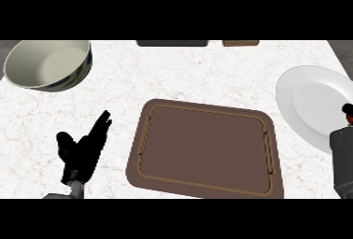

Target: Pick the tomato from the tray and place it in the plate

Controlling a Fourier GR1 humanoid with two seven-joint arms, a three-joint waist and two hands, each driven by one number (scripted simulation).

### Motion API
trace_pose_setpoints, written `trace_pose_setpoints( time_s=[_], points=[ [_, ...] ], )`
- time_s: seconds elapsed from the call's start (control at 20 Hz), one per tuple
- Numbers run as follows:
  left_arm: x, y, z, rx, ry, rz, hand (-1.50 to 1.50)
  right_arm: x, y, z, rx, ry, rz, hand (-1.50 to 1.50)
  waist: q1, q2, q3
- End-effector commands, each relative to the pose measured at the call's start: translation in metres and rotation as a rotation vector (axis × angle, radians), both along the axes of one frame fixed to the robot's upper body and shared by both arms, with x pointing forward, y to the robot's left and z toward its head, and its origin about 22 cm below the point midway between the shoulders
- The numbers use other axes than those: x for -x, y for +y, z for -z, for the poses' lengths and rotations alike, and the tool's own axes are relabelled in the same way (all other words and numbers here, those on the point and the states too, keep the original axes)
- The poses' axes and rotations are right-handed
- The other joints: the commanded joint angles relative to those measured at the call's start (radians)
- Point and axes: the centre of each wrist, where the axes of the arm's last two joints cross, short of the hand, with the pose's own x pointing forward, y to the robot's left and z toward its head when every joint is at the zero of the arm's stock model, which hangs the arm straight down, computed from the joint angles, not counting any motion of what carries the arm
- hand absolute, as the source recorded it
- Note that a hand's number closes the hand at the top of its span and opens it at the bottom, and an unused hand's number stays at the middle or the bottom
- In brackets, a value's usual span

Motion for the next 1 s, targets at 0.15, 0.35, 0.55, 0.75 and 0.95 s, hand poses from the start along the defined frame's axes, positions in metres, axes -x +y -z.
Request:
trace_pose_setpoints(
  time_s=[0.15, 0.35, 0.55, 0.75, 0.95],
  points=[
    [0.004, 0.002, 0.008, 0.002, 0.08, -0.019, 0.0, 0.008, 0.008, 0.003, 0.133, -0.285, 0.091, -1.5, -0.015, -0.002, -0.007],
    [0.008, 0.002, 0.006, 0.016, 0.086, -0.018, 0.0, 0.005, 0.053, 0.008, 0.097, -0.388, 0.044, -1.5, -0.018, -0.007, -0.009],
    [0.009, 0.004, 0.012, 0.0, 0.077, -0.034, 0.0, 0.033, 0.089, 0.014, 0.033, -0.437, -0.058, -1.5, -0.04, -0.013, -0.01],
    [0.007, 0.007, 0.022, -0.013, 0.082, -0.035, 0.0, 0.043, 0.116, 0.012, 0.007, -0.434, -0.195, -1.5, -0.029, -0.009, -0.011],
    [0.01, 0.011, 0.007, 0.002, 0.076, -0.029, 0.0, 0.079, 0.133, 0.045, -0.033, -0.423, -0.209, -1.5, -0.015, -0.005, -0.01]
  ],
)
